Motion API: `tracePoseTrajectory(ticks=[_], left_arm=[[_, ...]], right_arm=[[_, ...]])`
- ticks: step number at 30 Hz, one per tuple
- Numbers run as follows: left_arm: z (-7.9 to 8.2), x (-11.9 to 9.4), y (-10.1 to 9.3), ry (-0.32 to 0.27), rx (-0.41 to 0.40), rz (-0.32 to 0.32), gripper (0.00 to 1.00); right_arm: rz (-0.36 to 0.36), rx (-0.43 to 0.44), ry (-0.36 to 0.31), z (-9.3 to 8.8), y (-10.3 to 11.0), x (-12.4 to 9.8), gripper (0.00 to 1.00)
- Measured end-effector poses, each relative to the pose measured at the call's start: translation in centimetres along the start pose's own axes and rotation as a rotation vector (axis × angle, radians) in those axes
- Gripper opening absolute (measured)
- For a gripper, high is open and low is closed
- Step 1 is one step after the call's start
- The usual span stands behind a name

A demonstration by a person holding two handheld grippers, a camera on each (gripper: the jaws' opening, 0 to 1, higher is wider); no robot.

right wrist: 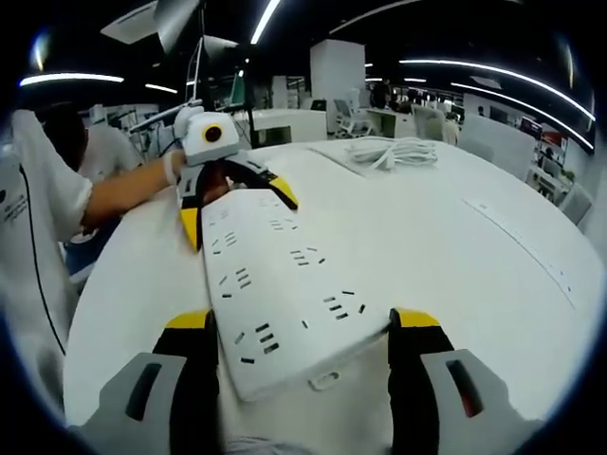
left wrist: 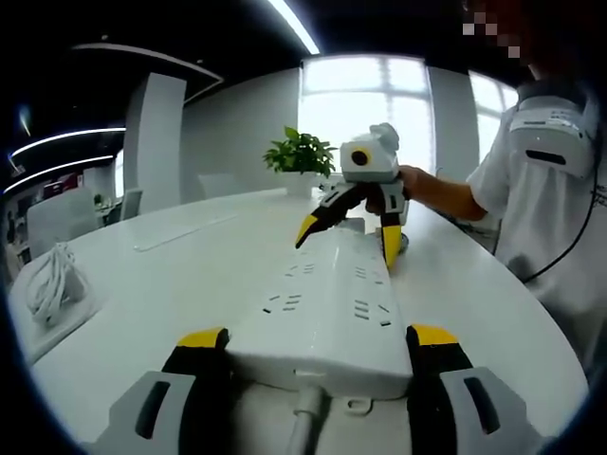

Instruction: Straighten the power strip on the desk, plug the charger into it

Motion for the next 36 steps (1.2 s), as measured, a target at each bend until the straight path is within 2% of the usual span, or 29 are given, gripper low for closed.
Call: tracePoseTrajectory(ticks=[17,27,36], left_arm=[[-0.1,-0.3,0.3,0.004,0.029,-0.058,0.76],[-0.1,-0.4,0.3,0.003,0.032,-0.063,0.76],[-0.2,-0.6,0.3,0.005,0.041,-0.083,0.76]], right_arm=[[-0.066,0.042,-0.019,-0.2,1.3,-0.1,0.71],[-0.097,0.039,0.027,0.1,1.9,-0.2,0.71],[-0.135,0.056,0.010,-0.1,2.6,-0.4,0.70]])
Point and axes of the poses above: the point that each gripper's makers call its tool centre point, and the gripper's own axes: x roughly forward along the fingers, y roughly to its left, z roughly out of its top, the point moved 6 cm from there along -x, roughly backward along the fingers, and after that the axes turned 7 degrees about y, right-handed, at the moved point
